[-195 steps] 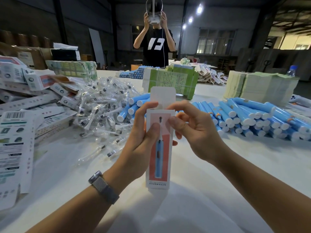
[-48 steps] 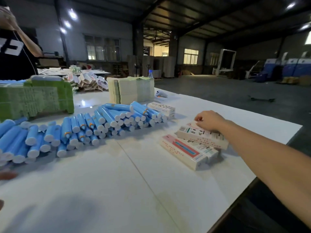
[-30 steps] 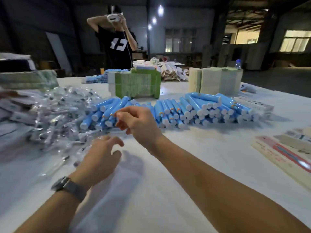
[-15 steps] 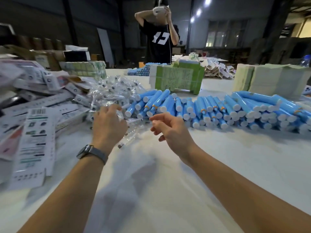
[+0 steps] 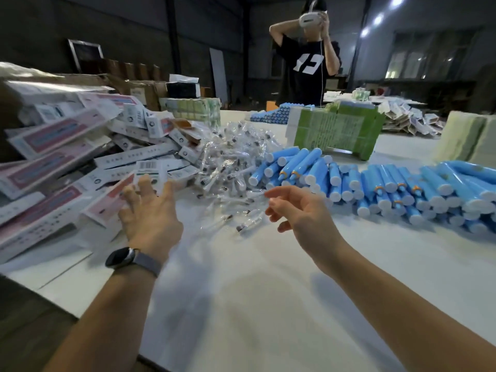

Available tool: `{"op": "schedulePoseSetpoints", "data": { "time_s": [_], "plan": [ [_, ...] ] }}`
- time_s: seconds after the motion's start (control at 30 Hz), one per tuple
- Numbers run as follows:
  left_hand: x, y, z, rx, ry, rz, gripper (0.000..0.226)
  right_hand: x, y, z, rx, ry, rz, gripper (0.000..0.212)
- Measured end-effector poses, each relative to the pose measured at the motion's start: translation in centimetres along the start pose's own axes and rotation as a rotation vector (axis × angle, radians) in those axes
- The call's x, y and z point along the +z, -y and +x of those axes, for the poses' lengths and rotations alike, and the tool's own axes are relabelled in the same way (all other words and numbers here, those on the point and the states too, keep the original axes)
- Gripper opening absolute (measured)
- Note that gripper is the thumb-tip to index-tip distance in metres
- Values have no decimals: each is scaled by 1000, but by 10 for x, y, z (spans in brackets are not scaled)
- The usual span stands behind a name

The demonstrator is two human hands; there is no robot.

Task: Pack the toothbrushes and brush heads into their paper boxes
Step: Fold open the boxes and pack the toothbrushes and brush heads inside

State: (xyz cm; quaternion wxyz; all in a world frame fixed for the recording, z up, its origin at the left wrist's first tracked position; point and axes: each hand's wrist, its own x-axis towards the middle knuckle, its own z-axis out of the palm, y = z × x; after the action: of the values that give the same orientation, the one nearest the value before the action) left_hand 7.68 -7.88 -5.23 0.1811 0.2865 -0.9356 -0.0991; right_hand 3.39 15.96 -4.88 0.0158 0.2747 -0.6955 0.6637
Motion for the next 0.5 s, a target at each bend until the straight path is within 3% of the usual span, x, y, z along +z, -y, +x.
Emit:
{"op": "schedulePoseSetpoints", "data": {
  "time_s": [0.2,0.3,0.33,0.4,0.5],
  "plan": [
    [2,-18,-9,142,-130,-223,79,26,9,16,-1,36,34,18],
    [-6,-36,-16,361,-246,-582,83,25,13,21,-22,22,48,17],
    [-12,-48,-20,417,-204,-774,81,21,14,22,-35,-3,41,17],
    [-24,-81,-32,443,43,-1184,70,7,15,23,-78,-72,-7,26],
    [-30,-136,-47,264,465,-1577,59,-23,24,19,-231,-69,-139,57]
  ]
}}
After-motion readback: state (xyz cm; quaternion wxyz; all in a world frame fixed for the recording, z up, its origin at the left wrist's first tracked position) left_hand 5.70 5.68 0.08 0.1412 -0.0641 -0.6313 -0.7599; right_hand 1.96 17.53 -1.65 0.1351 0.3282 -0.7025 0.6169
